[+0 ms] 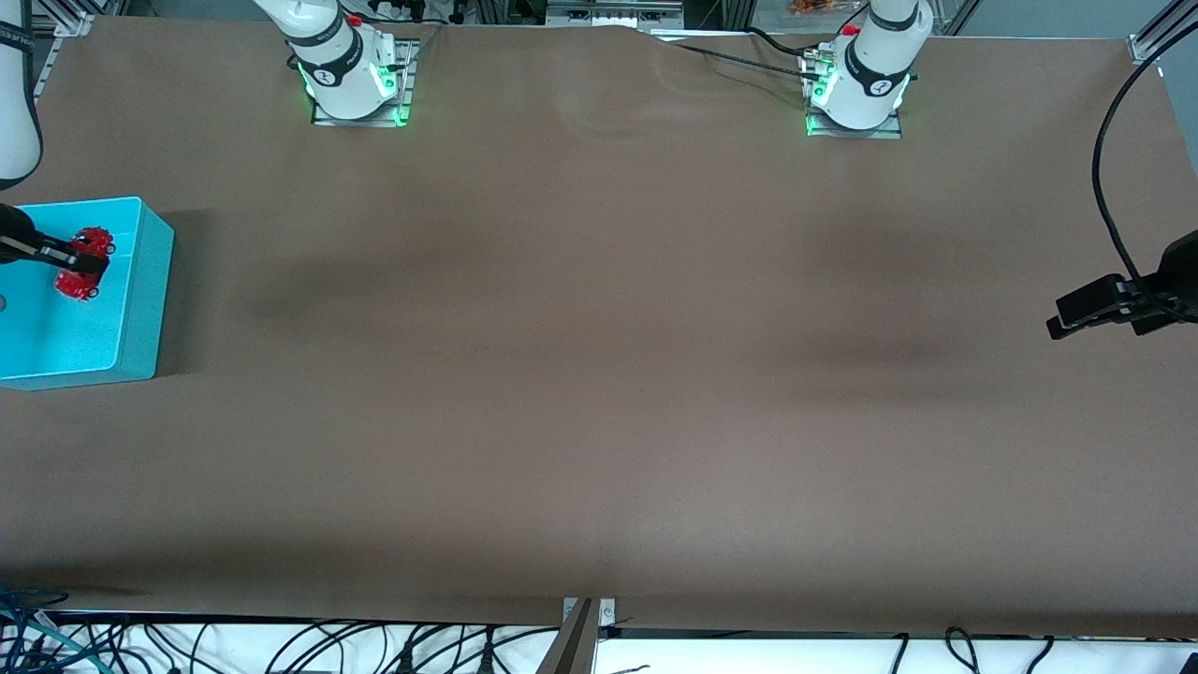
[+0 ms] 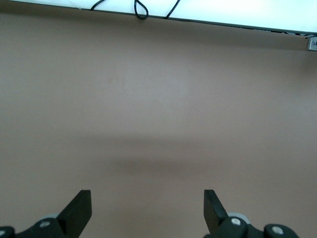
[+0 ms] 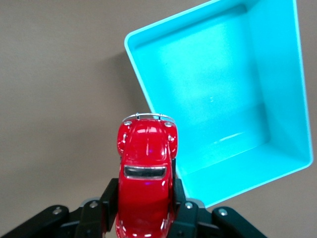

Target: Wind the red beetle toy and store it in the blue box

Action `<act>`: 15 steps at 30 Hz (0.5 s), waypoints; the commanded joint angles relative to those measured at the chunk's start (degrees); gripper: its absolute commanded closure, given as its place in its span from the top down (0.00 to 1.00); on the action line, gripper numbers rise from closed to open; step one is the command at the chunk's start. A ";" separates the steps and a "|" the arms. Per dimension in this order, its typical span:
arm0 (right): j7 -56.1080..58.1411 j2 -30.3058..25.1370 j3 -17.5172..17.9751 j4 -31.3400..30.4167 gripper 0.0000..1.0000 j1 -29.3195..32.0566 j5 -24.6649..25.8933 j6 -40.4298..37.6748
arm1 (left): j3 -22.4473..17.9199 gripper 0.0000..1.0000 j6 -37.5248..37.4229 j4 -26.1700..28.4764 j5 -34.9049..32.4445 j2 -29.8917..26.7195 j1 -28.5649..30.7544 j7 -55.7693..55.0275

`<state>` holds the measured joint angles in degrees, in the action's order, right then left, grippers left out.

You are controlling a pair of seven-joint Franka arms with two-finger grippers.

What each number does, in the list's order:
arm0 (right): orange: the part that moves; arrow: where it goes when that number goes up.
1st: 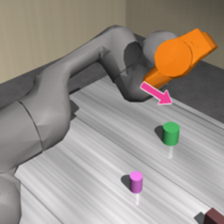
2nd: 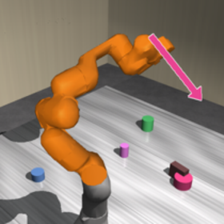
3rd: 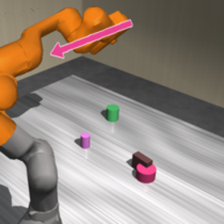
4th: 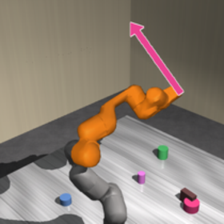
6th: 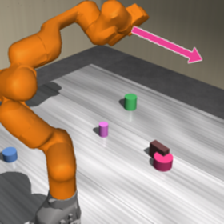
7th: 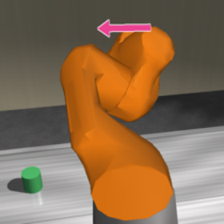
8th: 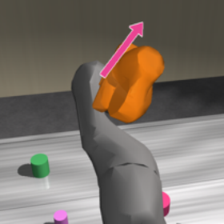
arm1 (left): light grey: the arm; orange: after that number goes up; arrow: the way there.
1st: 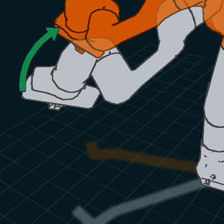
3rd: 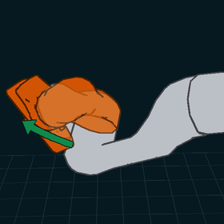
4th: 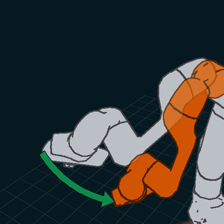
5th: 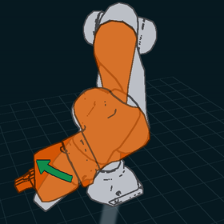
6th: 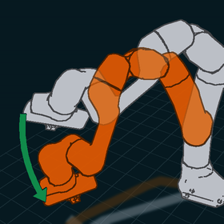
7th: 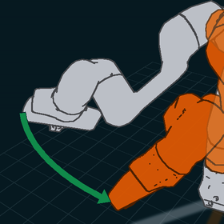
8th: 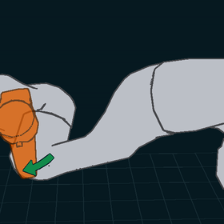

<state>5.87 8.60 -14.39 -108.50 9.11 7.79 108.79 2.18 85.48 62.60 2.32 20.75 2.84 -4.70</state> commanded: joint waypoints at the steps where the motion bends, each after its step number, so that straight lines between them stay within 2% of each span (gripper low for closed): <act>1: 4.84 0.19 -1.08 -1.27 0.00 0.21 3.02 2.39 | -0.25 1.00 -0.40 -0.02 0.75 -0.36 -0.03 0.22; 15: 16.80 2.82 -6.44 -2.50 0.00 0.47 3.11 7.57 | -0.16 1.00 -0.40 -0.02 0.75 -0.36 -0.03 0.13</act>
<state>18.73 11.29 -19.38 -109.49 9.29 9.86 113.39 2.18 85.48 62.60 2.32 20.75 2.84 -4.70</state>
